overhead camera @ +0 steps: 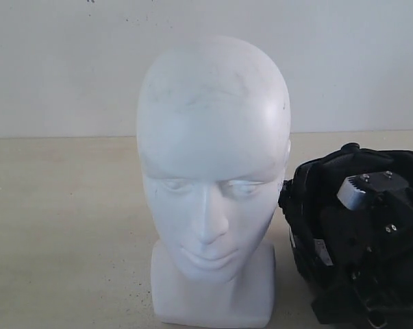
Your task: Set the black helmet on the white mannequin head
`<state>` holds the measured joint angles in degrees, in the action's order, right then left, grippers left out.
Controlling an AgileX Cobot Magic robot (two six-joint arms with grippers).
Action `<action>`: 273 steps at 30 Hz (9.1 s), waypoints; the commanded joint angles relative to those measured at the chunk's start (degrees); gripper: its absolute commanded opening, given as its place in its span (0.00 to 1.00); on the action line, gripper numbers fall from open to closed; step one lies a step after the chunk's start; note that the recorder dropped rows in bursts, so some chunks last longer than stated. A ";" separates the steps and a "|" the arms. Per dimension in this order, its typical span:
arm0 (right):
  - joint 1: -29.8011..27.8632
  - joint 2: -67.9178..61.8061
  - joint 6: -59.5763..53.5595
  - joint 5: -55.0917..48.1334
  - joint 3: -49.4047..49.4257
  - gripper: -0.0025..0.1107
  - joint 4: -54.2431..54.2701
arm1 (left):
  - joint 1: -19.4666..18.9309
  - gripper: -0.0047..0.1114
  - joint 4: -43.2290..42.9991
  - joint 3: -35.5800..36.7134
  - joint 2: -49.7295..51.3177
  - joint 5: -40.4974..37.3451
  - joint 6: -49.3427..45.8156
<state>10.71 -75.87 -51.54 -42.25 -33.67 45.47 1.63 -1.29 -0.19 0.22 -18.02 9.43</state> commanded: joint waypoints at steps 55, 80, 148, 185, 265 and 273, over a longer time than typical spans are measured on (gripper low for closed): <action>-0.18 13.15 11.26 -4.26 -7.59 0.59 -20.52 | 0.15 0.08 0.22 0.19 -0.22 -0.21 -0.28; 3.18 -3.36 15.21 9.42 1.02 0.53 -34.82 | 0.15 0.08 0.22 0.19 -0.22 -0.21 -0.28; 3.18 -5.34 3.94 14.06 -1.34 0.49 -9.56 | 0.15 0.08 0.22 0.19 -0.22 -0.21 -0.28; 3.18 -3.62 3.60 15.53 -1.92 0.68 -10.10 | 0.15 0.08 0.22 0.19 -0.22 -0.21 -0.28; 9.52 37.49 103.37 29.45 -12.89 0.02 -44.62 | 0.15 0.08 0.22 0.19 -0.22 -0.21 -0.28; 10.64 37.48 108.66 40.21 -12.93 0.02 -41.16 | 0.15 0.08 0.22 0.19 -0.22 -0.21 -0.28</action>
<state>21.12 -39.22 56.79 -10.49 -45.30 3.16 1.63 -1.29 -0.19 0.22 -18.02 9.43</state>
